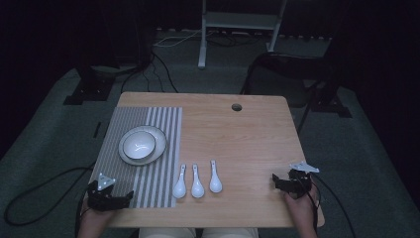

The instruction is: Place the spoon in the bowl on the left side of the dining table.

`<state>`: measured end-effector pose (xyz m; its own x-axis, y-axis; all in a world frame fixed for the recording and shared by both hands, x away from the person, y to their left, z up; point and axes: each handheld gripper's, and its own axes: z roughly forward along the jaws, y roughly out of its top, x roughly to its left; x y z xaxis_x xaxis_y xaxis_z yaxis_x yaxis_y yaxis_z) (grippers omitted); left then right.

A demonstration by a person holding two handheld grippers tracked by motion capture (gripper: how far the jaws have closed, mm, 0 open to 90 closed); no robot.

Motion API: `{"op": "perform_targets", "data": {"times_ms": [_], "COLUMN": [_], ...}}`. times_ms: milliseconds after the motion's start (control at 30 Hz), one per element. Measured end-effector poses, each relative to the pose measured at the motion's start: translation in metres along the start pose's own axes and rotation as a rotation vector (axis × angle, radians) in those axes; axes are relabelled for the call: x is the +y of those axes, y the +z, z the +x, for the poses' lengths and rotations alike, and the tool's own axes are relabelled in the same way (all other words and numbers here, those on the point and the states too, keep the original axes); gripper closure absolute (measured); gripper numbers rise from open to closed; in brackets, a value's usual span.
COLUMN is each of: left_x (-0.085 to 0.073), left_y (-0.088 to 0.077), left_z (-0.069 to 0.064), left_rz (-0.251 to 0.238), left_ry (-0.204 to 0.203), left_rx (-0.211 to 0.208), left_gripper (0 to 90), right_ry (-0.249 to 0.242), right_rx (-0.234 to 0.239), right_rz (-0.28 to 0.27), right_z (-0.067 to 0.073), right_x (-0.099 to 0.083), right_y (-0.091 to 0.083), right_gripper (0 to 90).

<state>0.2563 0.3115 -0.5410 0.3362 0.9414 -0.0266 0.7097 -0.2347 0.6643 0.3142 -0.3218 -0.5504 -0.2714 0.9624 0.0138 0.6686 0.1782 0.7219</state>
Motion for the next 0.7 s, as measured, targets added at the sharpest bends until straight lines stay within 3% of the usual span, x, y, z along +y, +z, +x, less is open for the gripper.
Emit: {"op": "perform_targets", "data": {"times_ms": [67,267,433,700], "left_x": [0.000,-0.004,-0.008,-0.008], "left_y": [-0.004,-0.010,-0.009,-0.011], "left_z": [0.005,0.009,0.014,0.017], "left_rz": [-0.003,0.004,0.021,0.013], "left_ry": [-0.025,0.011,0.000,-0.023], "left_rx": [-0.009,0.008,0.008,-0.026], "left_gripper": [0.0,0.0,0.0,0.0], "right_ry": [0.000,0.000,-0.001,-0.001], "right_rx": [0.001,0.001,0.001,0.001], "right_rz": [0.001,0.001,0.001,0.001], "right_z": [0.000,0.000,0.000,0.000], "right_x": [0.000,0.000,0.000,0.000], "right_y": [0.000,0.000,0.000,0.000], "right_gripper": [12.1,12.1,12.1,12.1]}}
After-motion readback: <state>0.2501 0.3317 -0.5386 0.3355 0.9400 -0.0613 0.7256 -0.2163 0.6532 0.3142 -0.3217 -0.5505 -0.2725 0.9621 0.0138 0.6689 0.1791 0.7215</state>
